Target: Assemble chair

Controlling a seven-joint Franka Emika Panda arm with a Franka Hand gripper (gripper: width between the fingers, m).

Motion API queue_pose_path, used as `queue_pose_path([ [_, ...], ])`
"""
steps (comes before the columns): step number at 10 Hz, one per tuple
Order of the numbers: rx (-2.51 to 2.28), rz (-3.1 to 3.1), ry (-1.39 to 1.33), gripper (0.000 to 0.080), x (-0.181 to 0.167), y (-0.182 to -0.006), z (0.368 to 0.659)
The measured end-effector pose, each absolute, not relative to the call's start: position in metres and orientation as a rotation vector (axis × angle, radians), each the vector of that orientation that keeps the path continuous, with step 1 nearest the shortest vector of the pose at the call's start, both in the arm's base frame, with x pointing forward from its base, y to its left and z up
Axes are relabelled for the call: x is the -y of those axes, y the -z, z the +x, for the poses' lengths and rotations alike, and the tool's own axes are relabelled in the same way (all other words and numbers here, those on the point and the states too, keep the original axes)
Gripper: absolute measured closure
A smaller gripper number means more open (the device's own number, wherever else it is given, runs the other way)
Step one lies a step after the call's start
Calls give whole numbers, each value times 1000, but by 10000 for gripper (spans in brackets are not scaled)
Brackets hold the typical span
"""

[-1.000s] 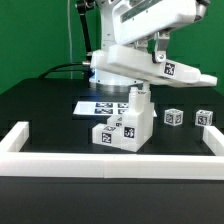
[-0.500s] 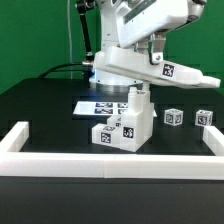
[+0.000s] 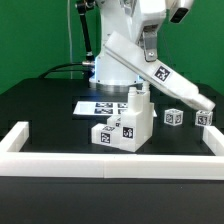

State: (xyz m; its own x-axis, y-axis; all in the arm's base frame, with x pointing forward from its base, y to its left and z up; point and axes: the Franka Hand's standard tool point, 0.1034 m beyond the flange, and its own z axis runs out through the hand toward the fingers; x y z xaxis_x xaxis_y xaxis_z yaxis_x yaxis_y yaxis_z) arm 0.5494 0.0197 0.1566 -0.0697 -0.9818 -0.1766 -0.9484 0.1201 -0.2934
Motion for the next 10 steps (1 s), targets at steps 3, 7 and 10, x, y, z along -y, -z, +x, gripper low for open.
queue_pose_path([
  [3, -2093, -1869, 137, 504, -20, -155, 549],
  [7, -2091, -1880, 118, 504, -24, -153, 546],
  [10, -2081, -1919, 117, 504, -28, -146, 544],
])
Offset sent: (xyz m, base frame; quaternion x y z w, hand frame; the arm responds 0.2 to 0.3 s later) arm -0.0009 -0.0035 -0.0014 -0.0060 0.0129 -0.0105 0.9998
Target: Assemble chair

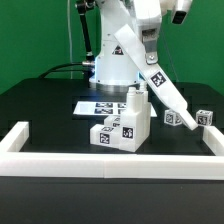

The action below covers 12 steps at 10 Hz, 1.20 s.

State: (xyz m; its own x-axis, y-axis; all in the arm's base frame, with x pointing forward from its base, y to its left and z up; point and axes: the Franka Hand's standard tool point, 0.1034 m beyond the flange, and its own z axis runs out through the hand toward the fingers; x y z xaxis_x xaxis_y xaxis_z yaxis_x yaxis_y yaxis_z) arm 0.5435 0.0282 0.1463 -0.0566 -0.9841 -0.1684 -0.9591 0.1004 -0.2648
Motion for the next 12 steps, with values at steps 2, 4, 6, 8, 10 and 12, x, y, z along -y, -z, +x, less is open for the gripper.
queue_pose_path([
  [2, -2081, -1920, 117, 500, -28, -146, 543],
  [4, -2081, -1921, 117, 279, -28, -146, 543],
  [6, -2081, -1922, 117, 173, -28, -145, 543],
  [8, -2081, -1923, 116, 156, -28, -145, 543],
  [10, -2081, -1924, 116, 151, -27, -144, 543],
  [12, -2052, -1977, 122, 150, -22, -138, 541],
])
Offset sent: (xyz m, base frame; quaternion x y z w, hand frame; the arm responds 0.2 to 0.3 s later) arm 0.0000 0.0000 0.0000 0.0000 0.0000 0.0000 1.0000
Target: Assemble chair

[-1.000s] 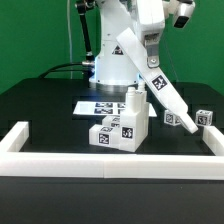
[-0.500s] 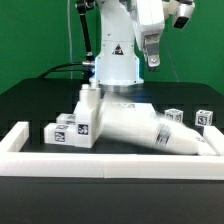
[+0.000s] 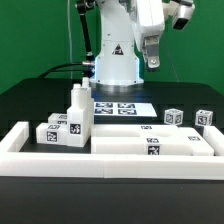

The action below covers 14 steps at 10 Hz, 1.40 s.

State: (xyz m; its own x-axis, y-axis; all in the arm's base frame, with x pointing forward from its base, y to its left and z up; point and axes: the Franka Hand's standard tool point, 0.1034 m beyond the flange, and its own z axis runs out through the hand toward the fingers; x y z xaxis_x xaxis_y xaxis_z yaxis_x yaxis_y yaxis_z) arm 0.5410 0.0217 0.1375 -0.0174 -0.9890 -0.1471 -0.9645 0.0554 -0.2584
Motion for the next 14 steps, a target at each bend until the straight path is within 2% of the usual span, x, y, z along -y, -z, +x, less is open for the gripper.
queue_pose_path([
  [2, -2052, -2027, 122, 150, -10, -120, 541],
  [5, -2113, -2041, 246, 150, 16, -71, 533],
  [10, -2105, -2053, 226, 150, 14, -70, 532],
  [14, -2100, -2158, 228, 150, 30, -38, 513],
])
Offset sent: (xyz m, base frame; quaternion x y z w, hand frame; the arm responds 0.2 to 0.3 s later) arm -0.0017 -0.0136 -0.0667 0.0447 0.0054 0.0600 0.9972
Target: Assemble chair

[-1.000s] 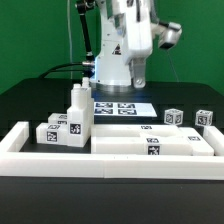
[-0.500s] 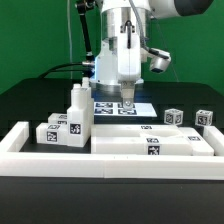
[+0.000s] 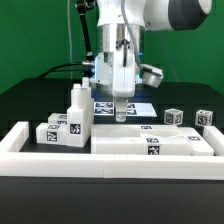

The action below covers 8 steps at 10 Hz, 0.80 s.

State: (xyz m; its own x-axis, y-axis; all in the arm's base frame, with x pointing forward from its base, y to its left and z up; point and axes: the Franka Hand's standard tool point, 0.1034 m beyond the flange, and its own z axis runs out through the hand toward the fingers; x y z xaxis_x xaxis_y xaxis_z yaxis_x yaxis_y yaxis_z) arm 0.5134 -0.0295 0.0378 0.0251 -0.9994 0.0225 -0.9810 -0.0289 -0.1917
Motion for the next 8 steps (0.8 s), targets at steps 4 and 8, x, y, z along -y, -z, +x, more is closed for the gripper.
queue_pose_path([
  [4, -2101, -2186, 231, 150, 30, -25, 513],
  [8, -2103, -2210, 228, 150, 28, -12, 514],
])
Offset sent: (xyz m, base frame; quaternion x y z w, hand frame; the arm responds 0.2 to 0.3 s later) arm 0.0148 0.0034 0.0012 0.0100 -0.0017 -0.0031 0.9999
